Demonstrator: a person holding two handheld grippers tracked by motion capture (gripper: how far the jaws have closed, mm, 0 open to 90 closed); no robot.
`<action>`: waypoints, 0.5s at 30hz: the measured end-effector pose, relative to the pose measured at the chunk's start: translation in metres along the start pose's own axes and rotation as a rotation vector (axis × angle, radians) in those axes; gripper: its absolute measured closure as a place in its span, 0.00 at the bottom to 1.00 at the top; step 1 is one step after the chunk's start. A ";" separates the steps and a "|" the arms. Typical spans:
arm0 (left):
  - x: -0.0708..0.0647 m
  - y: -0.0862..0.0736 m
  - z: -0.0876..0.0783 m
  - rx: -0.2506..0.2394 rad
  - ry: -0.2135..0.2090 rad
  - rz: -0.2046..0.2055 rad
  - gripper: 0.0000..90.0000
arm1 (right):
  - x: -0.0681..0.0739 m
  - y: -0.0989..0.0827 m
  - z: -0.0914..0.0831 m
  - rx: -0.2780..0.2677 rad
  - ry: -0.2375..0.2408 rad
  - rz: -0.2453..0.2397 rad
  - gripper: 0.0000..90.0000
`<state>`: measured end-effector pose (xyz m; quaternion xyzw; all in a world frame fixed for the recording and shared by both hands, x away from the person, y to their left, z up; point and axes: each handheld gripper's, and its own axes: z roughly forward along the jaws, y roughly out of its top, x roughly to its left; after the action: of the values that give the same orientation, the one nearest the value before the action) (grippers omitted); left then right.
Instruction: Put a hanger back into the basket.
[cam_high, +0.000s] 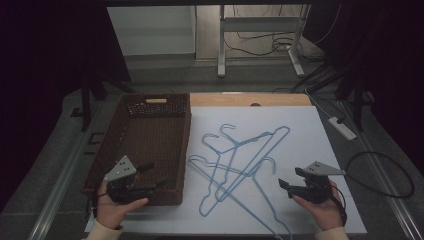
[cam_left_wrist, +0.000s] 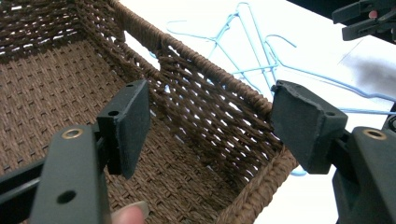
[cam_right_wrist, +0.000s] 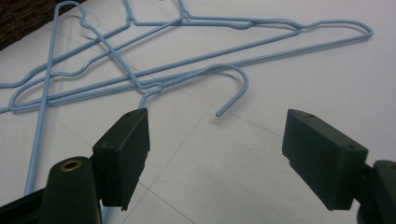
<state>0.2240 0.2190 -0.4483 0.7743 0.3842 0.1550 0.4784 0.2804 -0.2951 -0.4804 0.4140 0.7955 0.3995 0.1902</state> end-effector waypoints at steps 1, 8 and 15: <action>0.001 0.002 0.002 0.002 -0.007 0.005 0.34 | 0.000 0.002 0.002 0.011 0.004 -0.002 0.27; 0.001 0.003 0.005 -0.001 -0.021 0.008 0.34 | 0.009 0.016 0.004 0.058 0.015 -0.029 0.28; 0.000 0.003 0.007 0.008 -0.023 0.011 0.34 | 0.022 0.033 0.013 0.130 0.029 -0.066 0.28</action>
<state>0.2296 0.2142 -0.4494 0.7800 0.3749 0.1471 0.4791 0.2921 -0.2598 -0.4618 0.3934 0.8355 0.3465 0.1644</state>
